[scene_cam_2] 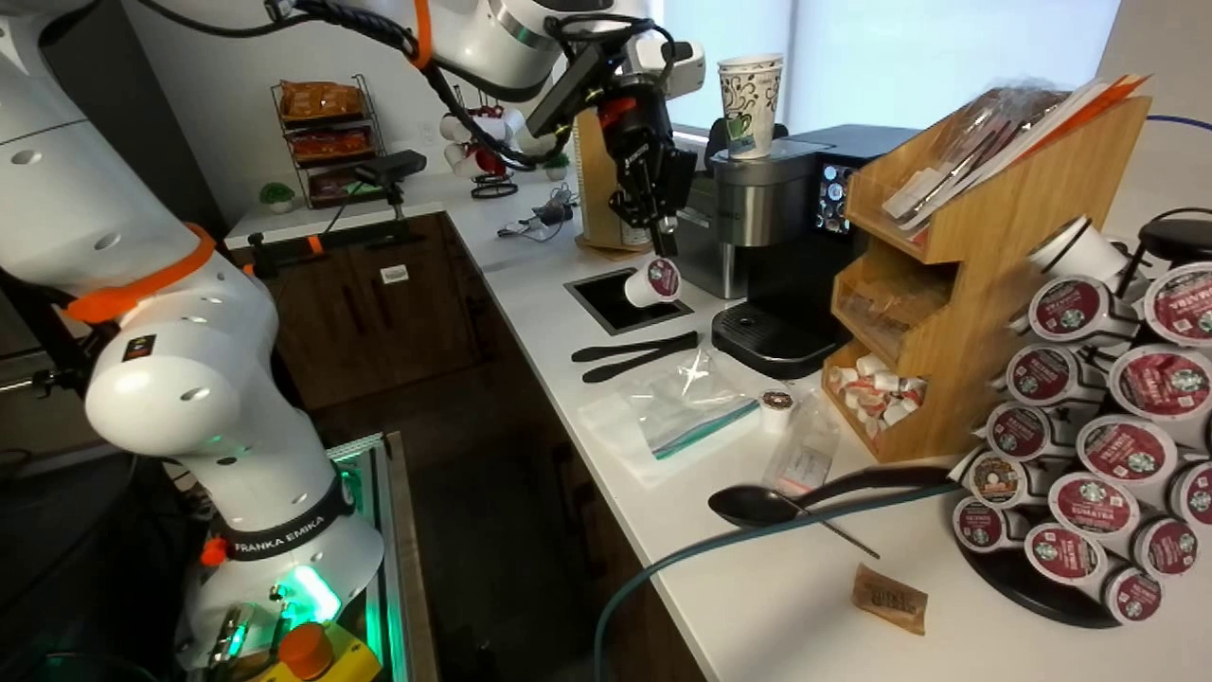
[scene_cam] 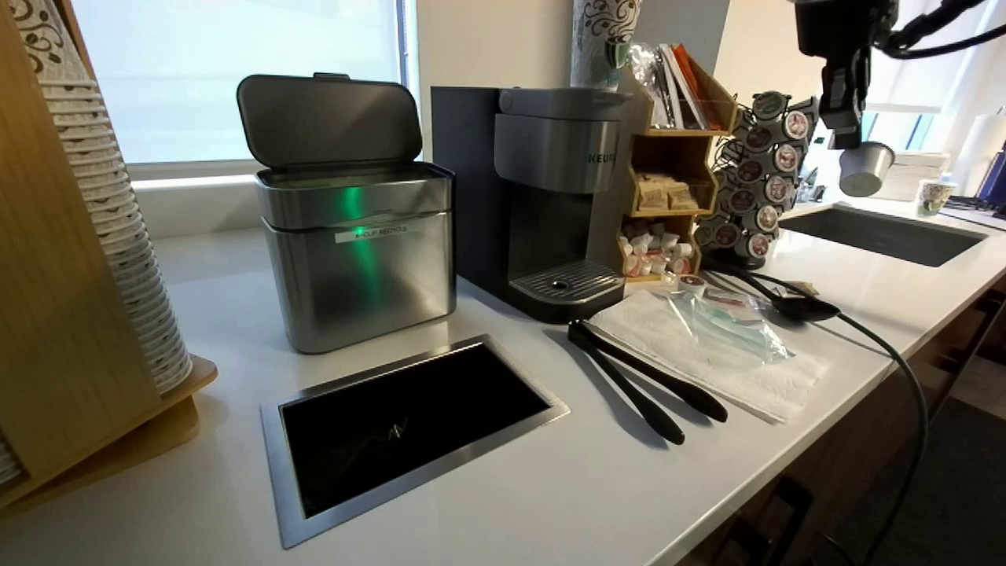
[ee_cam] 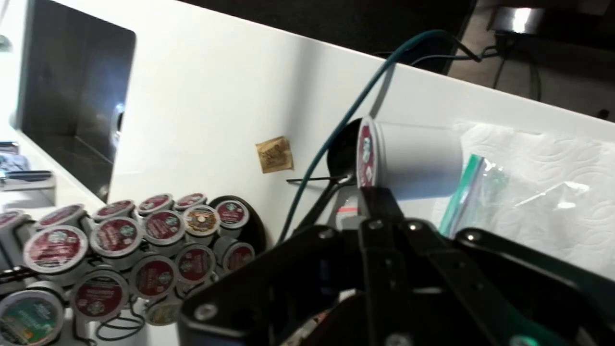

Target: Put the capsule on the counter top

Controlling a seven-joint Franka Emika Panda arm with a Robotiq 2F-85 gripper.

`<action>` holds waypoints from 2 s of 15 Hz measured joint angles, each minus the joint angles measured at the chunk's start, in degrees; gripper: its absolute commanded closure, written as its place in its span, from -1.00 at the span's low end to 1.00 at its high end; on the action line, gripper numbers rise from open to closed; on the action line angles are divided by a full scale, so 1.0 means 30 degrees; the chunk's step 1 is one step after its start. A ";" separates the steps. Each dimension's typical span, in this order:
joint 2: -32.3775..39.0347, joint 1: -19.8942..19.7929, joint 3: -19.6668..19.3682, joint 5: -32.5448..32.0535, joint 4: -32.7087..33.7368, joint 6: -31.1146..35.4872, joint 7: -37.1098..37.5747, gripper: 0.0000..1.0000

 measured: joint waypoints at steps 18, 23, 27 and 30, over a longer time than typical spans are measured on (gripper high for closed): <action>0.2135 0.2007 0.1482 -0.4013 -0.1859 -0.1807 0.7498 1.00; 0.2166 0.1846 0.0497 -0.7133 -0.4313 0.3589 0.6745 1.00; 0.2294 0.1381 -0.0453 -1.0081 -0.5567 0.5939 0.6608 0.98; 0.2301 0.1439 -0.0381 -1.0067 -0.5464 0.5940 0.6609 1.00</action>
